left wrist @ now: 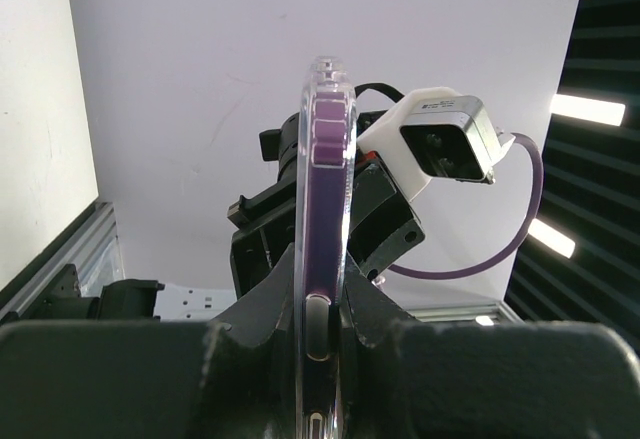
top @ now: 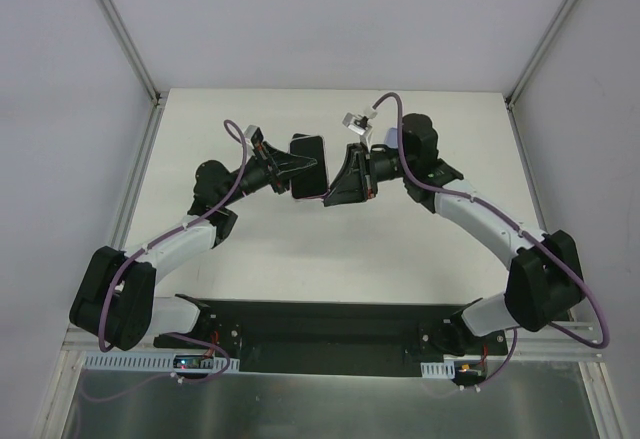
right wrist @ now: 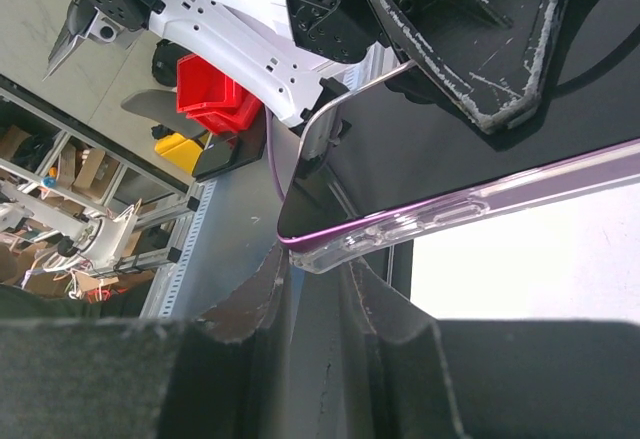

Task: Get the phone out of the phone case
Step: Remove the phone case from the phone.

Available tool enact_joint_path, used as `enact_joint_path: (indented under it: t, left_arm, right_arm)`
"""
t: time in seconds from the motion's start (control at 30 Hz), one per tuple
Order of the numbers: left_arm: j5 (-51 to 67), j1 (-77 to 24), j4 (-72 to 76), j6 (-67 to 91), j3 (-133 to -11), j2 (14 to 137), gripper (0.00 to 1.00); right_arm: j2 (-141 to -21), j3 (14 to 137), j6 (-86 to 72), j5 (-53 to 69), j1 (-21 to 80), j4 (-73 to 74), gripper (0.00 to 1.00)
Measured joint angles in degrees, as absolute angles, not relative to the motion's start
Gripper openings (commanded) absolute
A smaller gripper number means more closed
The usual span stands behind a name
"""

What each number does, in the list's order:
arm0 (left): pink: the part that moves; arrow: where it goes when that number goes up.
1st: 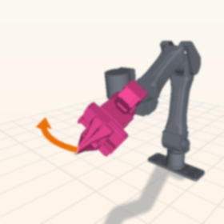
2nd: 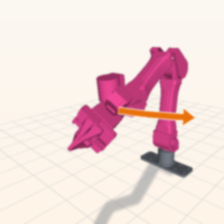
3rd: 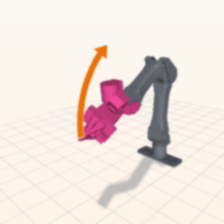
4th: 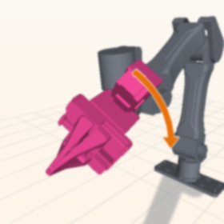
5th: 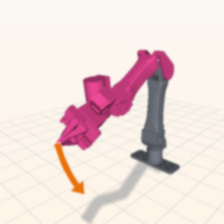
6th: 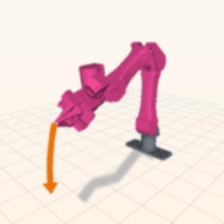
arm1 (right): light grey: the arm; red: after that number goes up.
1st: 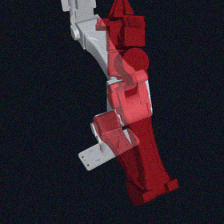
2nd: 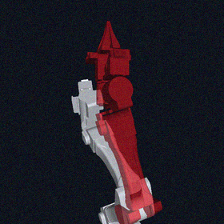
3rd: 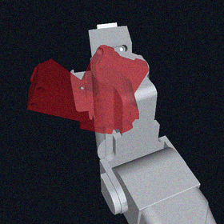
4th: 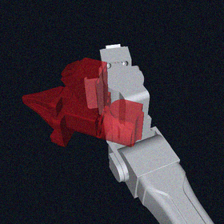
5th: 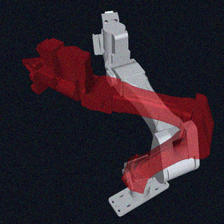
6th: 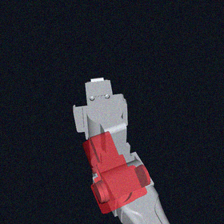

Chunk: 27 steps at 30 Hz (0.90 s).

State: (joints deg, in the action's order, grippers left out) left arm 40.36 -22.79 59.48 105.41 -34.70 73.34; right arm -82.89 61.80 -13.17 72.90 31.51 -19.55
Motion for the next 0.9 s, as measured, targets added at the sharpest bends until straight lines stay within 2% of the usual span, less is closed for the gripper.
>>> enact_joint_path:
  t: [0.37,0.67,0.9]
  left_arm:
    - [39.8,-22.7,59.2,104.9,-34.7,73.3,0.00]
    - [38.0,-22.0,58.0,104.4,-34.8,73.3,0.00]
    - [35.0,-21.3,56.6,104.4,-34.8,73.3,0.00]
  right_arm:
    - [-86.3,63.8,-14.7,76.3,30.9,-19.9,0.01]
    - [-90.8,64.0,-25.2,78.7,30.0,-31.2,0.01]
    - [-94.4,66.1,-32.7,78.7,29.0,-34.1,0.01]
